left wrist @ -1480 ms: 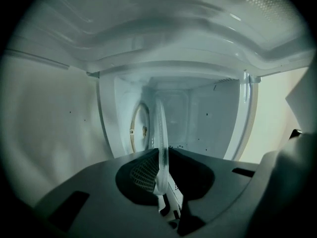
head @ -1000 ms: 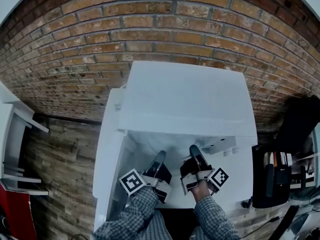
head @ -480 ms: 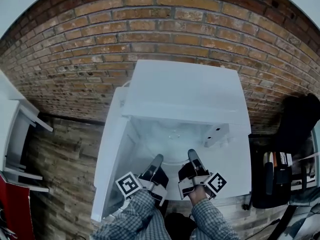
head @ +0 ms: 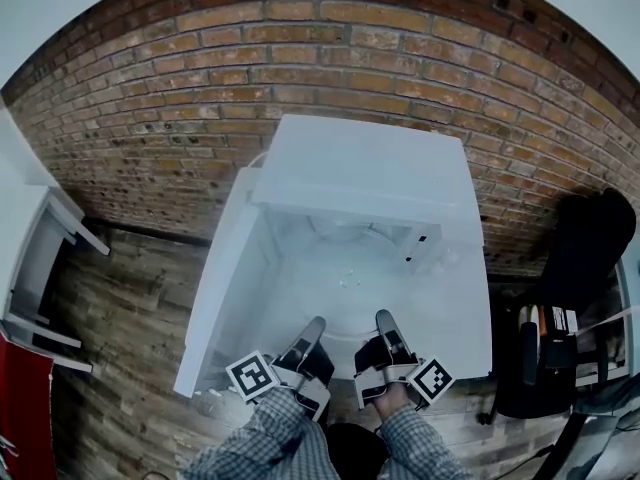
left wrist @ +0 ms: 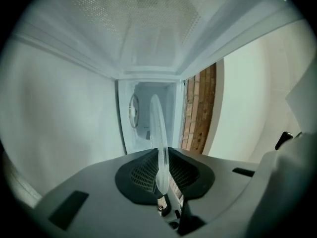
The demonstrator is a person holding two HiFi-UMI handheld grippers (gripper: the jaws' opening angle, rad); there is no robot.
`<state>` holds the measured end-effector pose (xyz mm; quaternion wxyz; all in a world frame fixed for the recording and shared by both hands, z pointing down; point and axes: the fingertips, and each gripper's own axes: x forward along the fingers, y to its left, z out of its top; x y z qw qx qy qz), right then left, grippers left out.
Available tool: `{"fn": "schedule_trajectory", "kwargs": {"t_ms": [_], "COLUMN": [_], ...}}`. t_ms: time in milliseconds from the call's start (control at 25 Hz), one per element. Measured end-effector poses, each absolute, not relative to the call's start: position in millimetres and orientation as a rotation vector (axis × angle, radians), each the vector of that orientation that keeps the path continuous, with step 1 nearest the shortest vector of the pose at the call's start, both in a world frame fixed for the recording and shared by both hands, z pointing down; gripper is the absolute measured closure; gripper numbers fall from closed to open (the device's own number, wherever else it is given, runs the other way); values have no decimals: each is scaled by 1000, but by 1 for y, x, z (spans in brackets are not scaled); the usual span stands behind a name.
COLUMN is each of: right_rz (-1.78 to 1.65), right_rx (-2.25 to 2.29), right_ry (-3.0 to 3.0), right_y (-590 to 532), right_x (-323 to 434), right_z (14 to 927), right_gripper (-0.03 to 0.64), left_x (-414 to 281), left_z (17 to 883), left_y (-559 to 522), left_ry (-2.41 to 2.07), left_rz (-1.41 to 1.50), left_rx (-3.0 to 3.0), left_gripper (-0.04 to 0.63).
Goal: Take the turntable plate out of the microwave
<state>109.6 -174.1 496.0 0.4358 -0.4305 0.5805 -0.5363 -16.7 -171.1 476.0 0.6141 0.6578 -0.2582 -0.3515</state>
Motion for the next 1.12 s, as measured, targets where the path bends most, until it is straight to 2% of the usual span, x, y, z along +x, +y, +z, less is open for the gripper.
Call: {"fn": "schedule_trajectory", "kwargs": {"t_ms": [800, 1120], "right_rz": [-1283, -1255], "right_rx": [-990, -1005], "right_ry": [1527, 1528], "right_y": [-23, -11], "right_x": [110, 98], "right_z": [441, 425], "right_gripper": [557, 551], "left_x": [-16, -29], "left_z": [423, 406], "left_y": [-12, -4], "left_ry": [-571, -550], "left_rz": [-894, -877], "left_rx": [1534, 1552], "left_gripper": [541, 540]}}
